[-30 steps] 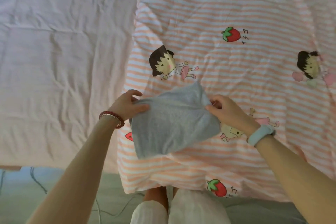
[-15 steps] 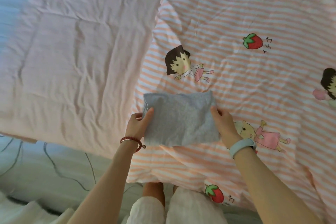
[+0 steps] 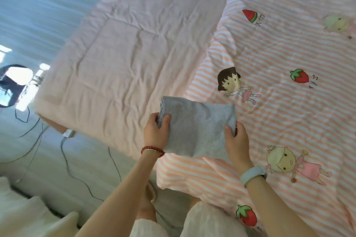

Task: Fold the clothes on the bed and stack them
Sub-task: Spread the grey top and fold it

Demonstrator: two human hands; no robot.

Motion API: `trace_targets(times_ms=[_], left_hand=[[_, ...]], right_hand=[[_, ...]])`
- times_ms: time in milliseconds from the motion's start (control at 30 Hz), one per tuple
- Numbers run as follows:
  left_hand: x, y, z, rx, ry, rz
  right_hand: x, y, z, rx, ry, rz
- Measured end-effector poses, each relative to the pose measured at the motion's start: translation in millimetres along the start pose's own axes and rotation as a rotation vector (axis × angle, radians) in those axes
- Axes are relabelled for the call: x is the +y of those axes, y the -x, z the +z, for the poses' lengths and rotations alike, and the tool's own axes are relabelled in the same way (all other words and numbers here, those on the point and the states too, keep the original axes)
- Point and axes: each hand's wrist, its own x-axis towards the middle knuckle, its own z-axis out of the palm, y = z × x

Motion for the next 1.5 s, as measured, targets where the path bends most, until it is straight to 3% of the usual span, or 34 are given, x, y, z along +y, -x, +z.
trace_targets(times_ms=[200,567,700,933,1100,1300,1500], left_hand=[[-59.0,2.2,-141.0,0.2,0.119,-0.063],[-196.9,-18.8,-442.8,0.495,0.2,-0.211],[-214.3,-27.4,-504.4,0.57,0.241,-0.244],[-230.1,-79.5,-587.0,0.642,0.324,-0.231],[-228.0,-168.8,-661.3,0.669,0.289,-0.208],[-195.7,-305.5,-748.3,0.659,0.229,-0.2],[-169.2,-395.3,-793.1,0.662,0.234,-0.161]], right_hand=[[-63.6,72.4,107.2,-0.149,0.088,-0.206],[-176.2,228.7,366.5,-0.487,0.128,-0.323],[-218.3,246.9,419.9,-0.569,0.147,-0.406],[-289.4,242.4,525.4,-0.657,0.199,-0.503],[-357.2,215.9,619.0,-0.675,0.174,-0.53],[-454.5,165.1,728.8,-0.601,0.164,-0.551],[-523.8,124.0,790.0,-0.534,0.174,-0.55]])
